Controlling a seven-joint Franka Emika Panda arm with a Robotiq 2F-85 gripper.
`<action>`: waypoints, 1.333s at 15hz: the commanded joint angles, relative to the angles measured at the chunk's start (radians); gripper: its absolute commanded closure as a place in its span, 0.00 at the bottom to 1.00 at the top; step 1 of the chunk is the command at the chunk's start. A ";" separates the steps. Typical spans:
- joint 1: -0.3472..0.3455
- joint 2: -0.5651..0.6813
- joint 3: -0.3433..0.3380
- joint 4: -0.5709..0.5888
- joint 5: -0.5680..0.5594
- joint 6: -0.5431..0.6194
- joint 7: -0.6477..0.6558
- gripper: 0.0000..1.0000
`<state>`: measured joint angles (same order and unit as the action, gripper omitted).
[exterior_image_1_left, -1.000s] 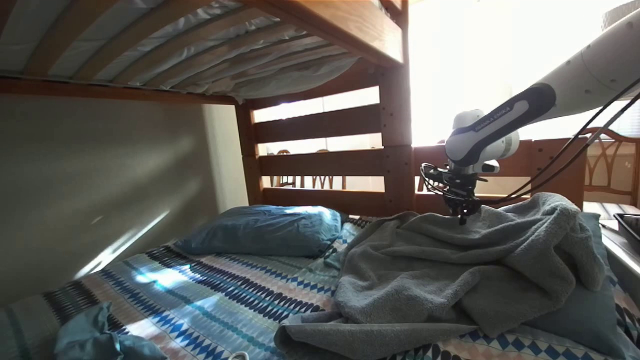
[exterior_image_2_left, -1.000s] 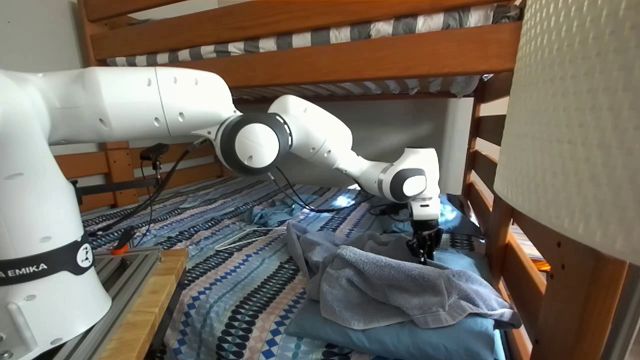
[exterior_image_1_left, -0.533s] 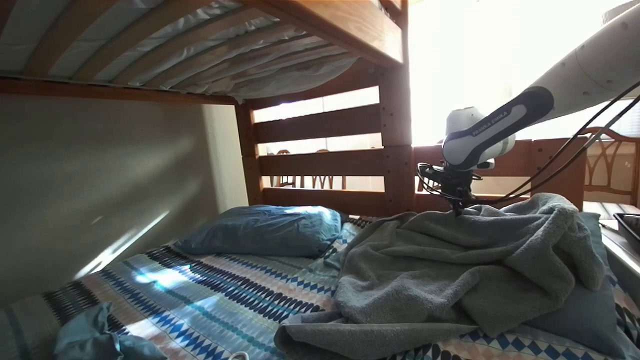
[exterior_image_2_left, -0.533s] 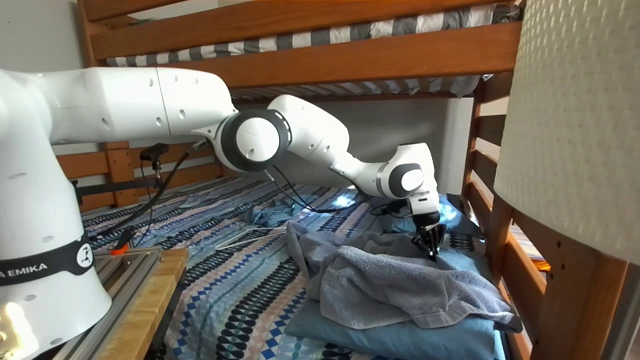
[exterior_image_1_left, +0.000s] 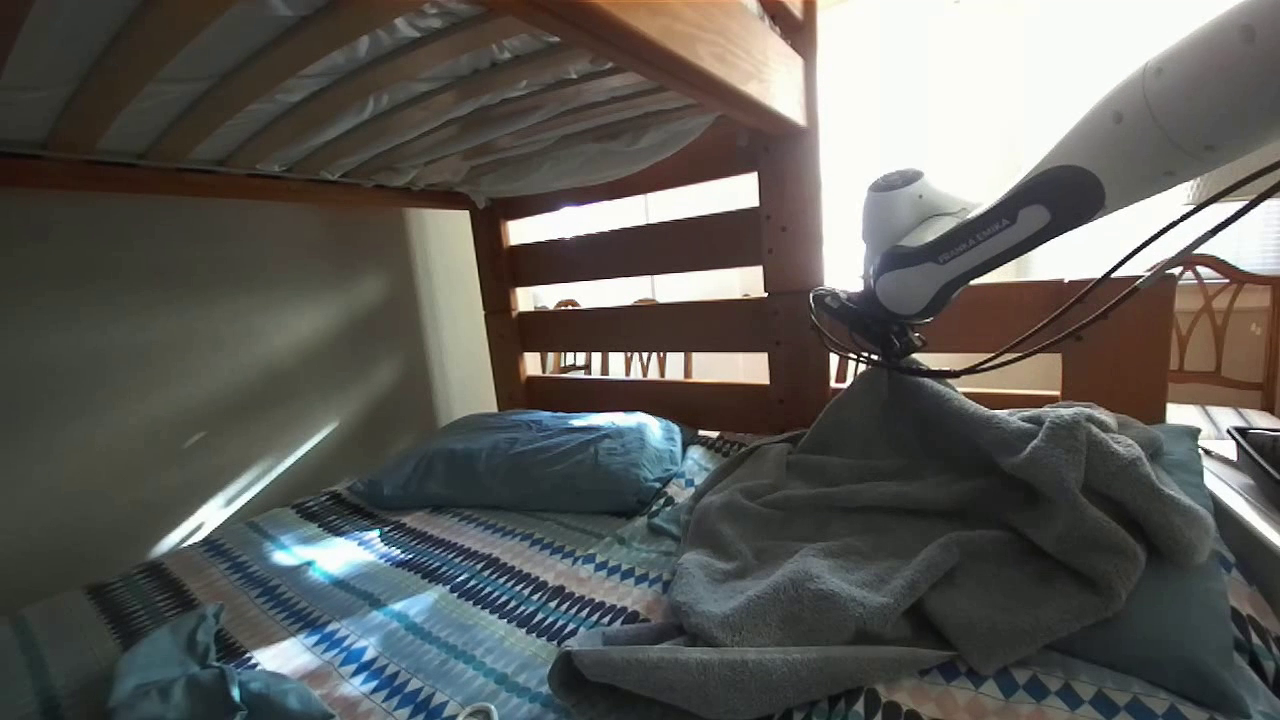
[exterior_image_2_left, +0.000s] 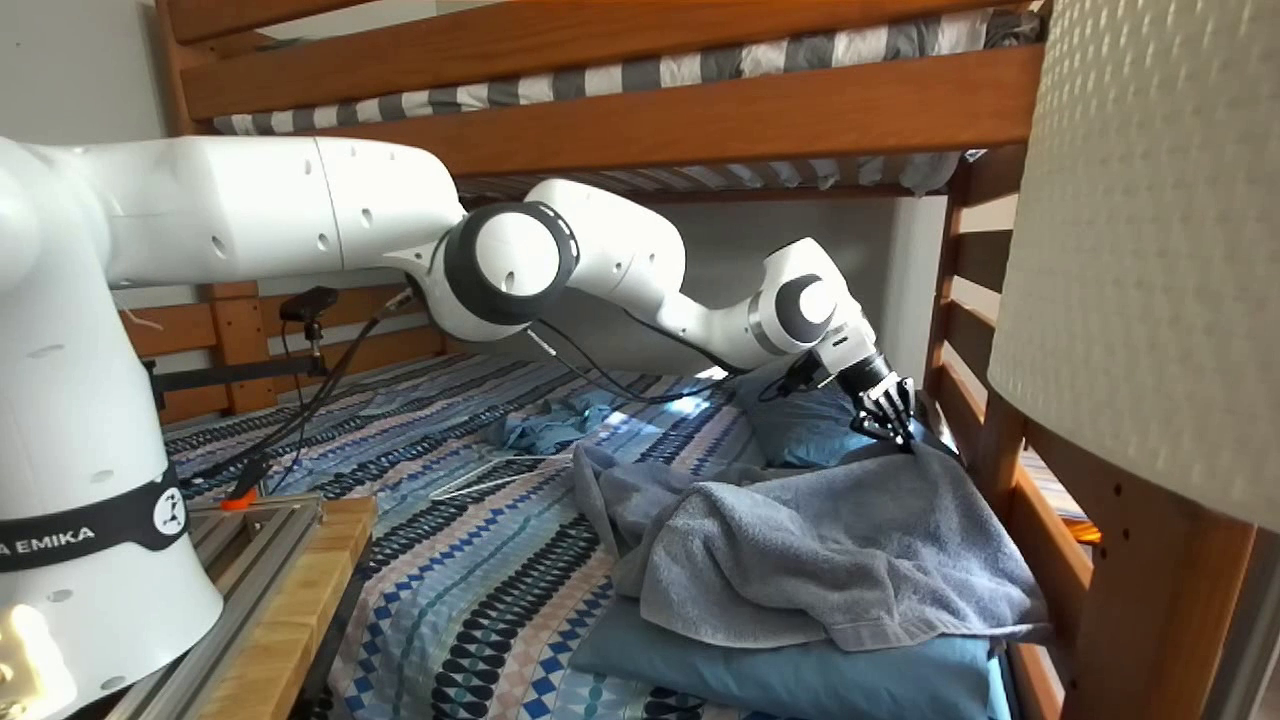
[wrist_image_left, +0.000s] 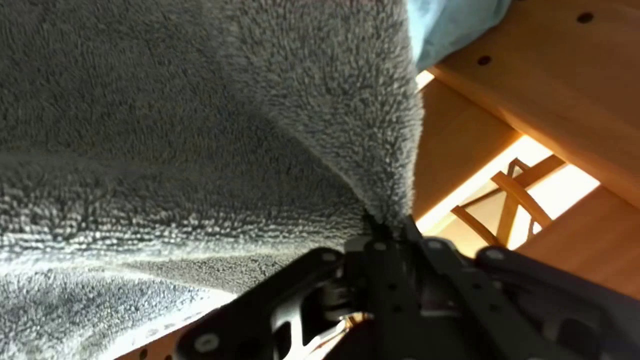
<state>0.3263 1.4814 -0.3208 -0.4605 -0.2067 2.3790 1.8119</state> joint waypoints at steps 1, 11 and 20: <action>-0.009 0.025 -0.035 0.044 -0.049 0.000 0.070 0.98; 0.025 -0.027 -0.097 -0.035 -0.001 -0.220 0.162 0.19; -0.019 -0.013 0.006 0.025 -0.042 -0.466 0.372 0.00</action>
<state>0.3140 1.4728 -0.3419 -0.4358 -0.2200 1.9163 2.1803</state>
